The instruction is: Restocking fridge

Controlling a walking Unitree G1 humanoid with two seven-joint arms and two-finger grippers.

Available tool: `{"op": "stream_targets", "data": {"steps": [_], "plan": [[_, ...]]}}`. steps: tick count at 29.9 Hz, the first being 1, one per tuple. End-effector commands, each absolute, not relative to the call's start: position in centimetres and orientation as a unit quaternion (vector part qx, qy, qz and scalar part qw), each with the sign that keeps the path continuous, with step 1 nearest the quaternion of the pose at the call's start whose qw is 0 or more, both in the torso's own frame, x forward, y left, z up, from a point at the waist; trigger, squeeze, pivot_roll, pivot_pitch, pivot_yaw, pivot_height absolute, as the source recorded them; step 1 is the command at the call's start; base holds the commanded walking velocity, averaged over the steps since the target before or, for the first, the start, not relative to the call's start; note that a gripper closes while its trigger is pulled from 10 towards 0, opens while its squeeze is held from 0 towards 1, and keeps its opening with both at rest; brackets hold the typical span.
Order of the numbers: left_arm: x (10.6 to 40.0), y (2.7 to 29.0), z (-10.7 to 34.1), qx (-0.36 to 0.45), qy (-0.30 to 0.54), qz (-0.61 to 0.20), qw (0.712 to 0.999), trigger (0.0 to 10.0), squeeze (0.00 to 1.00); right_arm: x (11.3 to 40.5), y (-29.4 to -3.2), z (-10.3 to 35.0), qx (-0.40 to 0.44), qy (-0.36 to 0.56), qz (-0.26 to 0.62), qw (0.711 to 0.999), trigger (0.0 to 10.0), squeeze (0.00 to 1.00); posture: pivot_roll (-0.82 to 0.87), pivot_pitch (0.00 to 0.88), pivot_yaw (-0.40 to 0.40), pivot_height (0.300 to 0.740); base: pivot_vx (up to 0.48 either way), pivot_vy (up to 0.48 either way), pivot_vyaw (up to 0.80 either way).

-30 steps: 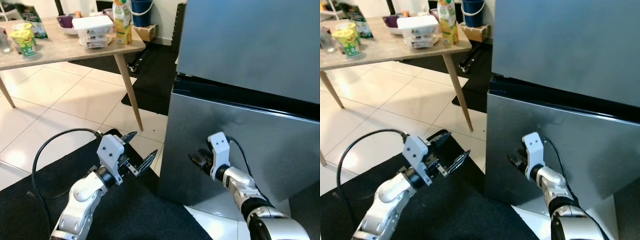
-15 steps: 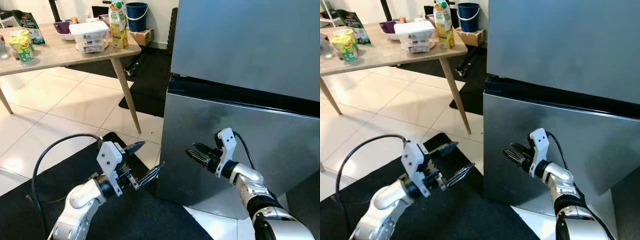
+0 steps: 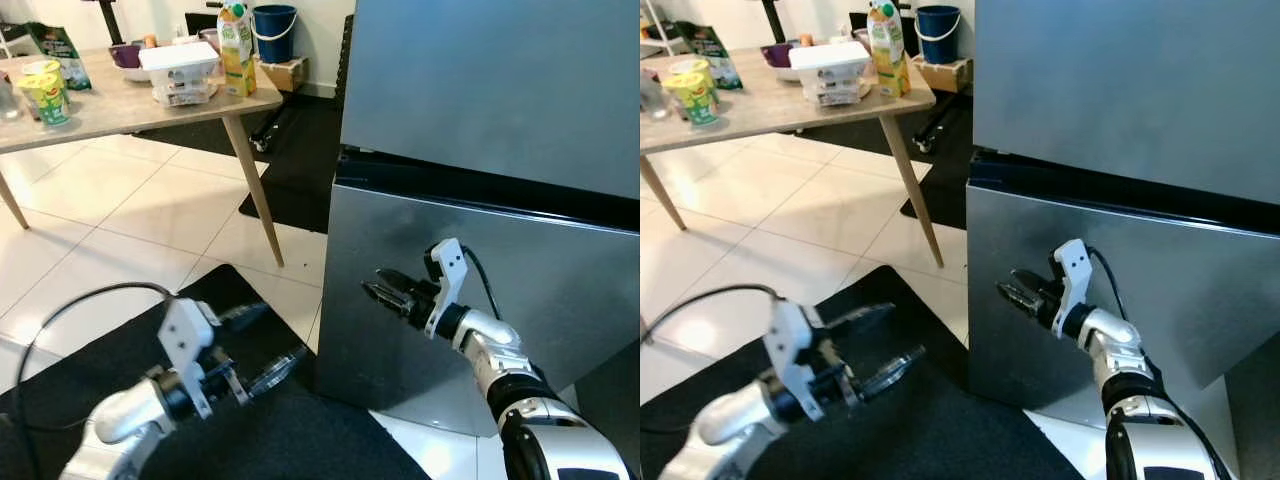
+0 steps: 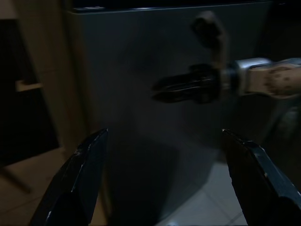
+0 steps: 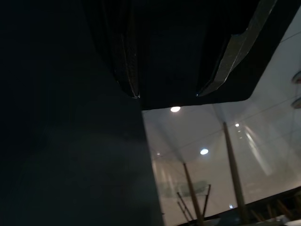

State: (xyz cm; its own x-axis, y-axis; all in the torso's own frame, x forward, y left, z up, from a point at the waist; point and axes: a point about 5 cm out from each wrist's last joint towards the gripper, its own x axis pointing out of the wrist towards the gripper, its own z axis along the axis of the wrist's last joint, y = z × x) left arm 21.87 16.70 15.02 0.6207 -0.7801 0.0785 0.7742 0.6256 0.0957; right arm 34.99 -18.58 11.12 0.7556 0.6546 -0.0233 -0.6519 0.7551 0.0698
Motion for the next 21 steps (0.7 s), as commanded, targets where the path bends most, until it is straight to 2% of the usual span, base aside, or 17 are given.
{"op": "stream_targets", "data": {"steps": [1,9,14,21], "plan": [[21.6,17.8,15.1,0.033,-0.045,-0.424,0.904,10.0,0.00,35.0,-18.9,11.1,0.021,0.028,0.341,0.940,10.0,0.00,0.05,0.120,0.020,0.740,0.000,0.000,0.00],[21.8,18.7,15.4,0.042,-0.043,-0.409,0.911,10.0,0.00,35.2,-19.3,11.2,0.013,0.033,0.328,0.944,10.0,0.00,0.05,0.125,0.017,0.740,0.000,0.000,0.00],[21.6,18.1,15.2,0.034,-0.040,-0.412,0.910,10.0,0.00,35.9,-19.6,11.6,-0.002,0.029,0.277,0.961,10.0,0.00,0.05,0.131,0.013,0.740,0.000,0.000,0.00],[21.9,17.1,15.1,0.024,-0.047,-0.420,0.906,10.0,0.00,36.6,-18.8,12.4,-0.003,0.018,0.265,0.964,10.0,0.00,0.05,0.130,0.012,0.740,0.000,0.000,0.00]]}}
